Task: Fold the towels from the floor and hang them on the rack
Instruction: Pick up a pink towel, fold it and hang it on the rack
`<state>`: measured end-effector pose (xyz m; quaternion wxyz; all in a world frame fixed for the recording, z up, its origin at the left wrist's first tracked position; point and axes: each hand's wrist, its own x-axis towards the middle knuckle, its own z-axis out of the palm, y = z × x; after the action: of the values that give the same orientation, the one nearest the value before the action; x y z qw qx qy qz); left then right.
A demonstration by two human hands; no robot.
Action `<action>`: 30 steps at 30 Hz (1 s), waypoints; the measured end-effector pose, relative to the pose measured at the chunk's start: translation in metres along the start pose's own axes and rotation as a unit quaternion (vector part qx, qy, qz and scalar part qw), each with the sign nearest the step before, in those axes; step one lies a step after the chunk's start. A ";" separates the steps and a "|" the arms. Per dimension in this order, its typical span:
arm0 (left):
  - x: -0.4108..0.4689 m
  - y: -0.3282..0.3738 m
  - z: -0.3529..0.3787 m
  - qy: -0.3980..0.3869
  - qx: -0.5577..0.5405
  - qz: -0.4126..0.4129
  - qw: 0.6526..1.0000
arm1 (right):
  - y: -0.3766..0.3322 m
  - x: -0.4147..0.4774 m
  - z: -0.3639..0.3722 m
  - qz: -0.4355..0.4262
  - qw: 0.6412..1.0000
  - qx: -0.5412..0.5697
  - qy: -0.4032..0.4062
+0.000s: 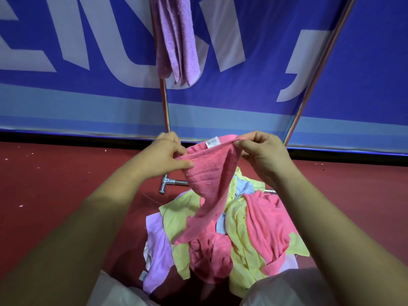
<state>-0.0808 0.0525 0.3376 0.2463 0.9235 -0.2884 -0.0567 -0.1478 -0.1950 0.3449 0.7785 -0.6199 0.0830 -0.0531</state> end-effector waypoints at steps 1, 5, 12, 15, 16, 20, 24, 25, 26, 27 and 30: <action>0.002 -0.003 0.000 0.034 0.024 -0.007 0.999 | 0.000 0.001 -0.001 -0.001 1.000 0.001 0.001; 0.000 -0.010 -0.010 0.062 -0.035 -0.052 0.996 | 0.001 0.006 -0.010 0.000 0.999 -0.022 0.029; 0.003 0.006 -0.008 0.201 -0.197 -0.068 0.957 | 0.005 0.008 -0.014 -0.020 0.993 -0.075 0.087; 0.002 0.016 -0.012 0.239 -0.243 -0.044 0.939 | 0.000 0.009 -0.016 -0.043 0.993 -0.051 0.100; 0.001 0.019 -0.014 0.245 -0.260 -0.040 0.933 | -0.003 0.009 -0.017 -0.052 0.991 -0.057 0.107; 0.007 0.038 -0.040 0.253 -0.282 -0.038 0.925 | -0.036 0.008 -0.013 -0.093 0.987 -0.075 0.106; 0.015 0.077 -0.097 0.285 -0.250 -0.010 0.925 | -0.108 0.007 0.001 -0.139 0.986 -0.060 0.070; 0.015 0.090 -0.116 0.288 -0.239 0.001 0.927 | -0.133 0.004 0.005 -0.152 0.986 -0.054 0.049; 0.013 0.105 -0.136 0.290 -0.231 0.018 0.928 | -0.160 -0.003 0.009 -0.165 0.985 -0.041 0.021; 0.008 0.122 -0.155 0.290 -0.239 0.041 0.926 | -0.186 -0.010 0.011 -0.175 0.984 -0.013 -0.015; -0.005 0.162 -0.200 0.257 -0.342 0.122 0.896 | -0.249 -0.033 0.007 -0.171 0.967 0.101 -0.159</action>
<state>-0.1175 0.0248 0.5909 0.6175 0.7222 -0.2886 0.1176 -0.1737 -0.2387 0.5908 0.8196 -0.5435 -0.1545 -0.0944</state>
